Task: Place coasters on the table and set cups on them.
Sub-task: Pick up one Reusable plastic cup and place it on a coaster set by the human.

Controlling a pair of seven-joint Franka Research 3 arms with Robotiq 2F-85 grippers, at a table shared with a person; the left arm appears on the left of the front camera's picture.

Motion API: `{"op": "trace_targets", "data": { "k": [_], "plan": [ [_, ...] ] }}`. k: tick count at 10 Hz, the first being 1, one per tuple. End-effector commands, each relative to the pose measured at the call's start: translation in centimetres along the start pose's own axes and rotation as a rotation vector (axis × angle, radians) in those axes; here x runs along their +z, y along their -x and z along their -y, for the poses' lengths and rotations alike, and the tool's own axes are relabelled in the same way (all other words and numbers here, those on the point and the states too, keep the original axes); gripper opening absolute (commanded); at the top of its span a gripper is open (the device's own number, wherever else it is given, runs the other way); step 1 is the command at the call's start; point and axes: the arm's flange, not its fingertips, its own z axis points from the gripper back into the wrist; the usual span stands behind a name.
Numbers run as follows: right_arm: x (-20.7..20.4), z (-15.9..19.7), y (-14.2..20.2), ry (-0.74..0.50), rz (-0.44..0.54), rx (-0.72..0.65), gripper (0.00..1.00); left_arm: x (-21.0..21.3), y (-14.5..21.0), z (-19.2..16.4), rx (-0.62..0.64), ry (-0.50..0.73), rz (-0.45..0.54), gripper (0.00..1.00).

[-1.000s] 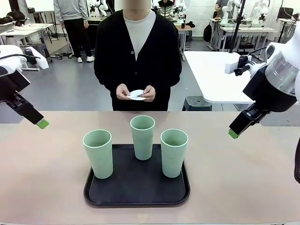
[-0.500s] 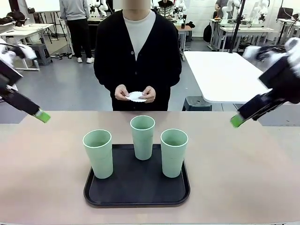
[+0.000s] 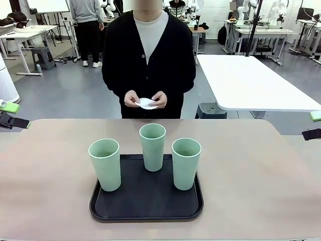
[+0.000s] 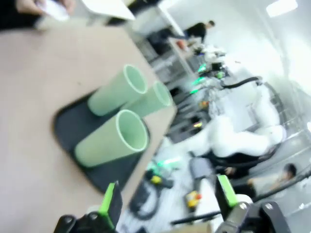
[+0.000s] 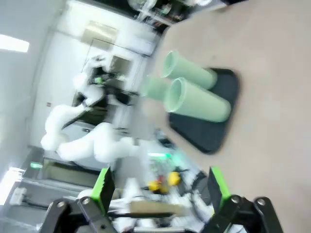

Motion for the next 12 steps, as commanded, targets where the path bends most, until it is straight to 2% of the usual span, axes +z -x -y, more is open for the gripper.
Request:
{"op": "trace_targets", "data": {
  "k": [1,4,7,12],
  "plan": [
    [0.3,0.0,-1.4,-0.097,-0.011,-0.128,1.00,2.2,-1.8,-2.1,0.188,0.044,-0.027,1.00],
    [2.4,0.0,0.5,-0.043,-0.030,-0.169,1.00,3.8,-1.0,-1.7,0.243,-0.004,-0.035,1.00],
    [3.4,-1.0,1.2,0.011,-0.056,-0.173,1.00,4.2,-0.6,-1.4,0.274,-0.026,0.008,1.00],
    [3.8,-1.5,1.6,0.035,-0.069,-0.168,1.00,4.3,-1.0,0.0,0.283,-0.092,-0.028,1.00]
  ]
}}
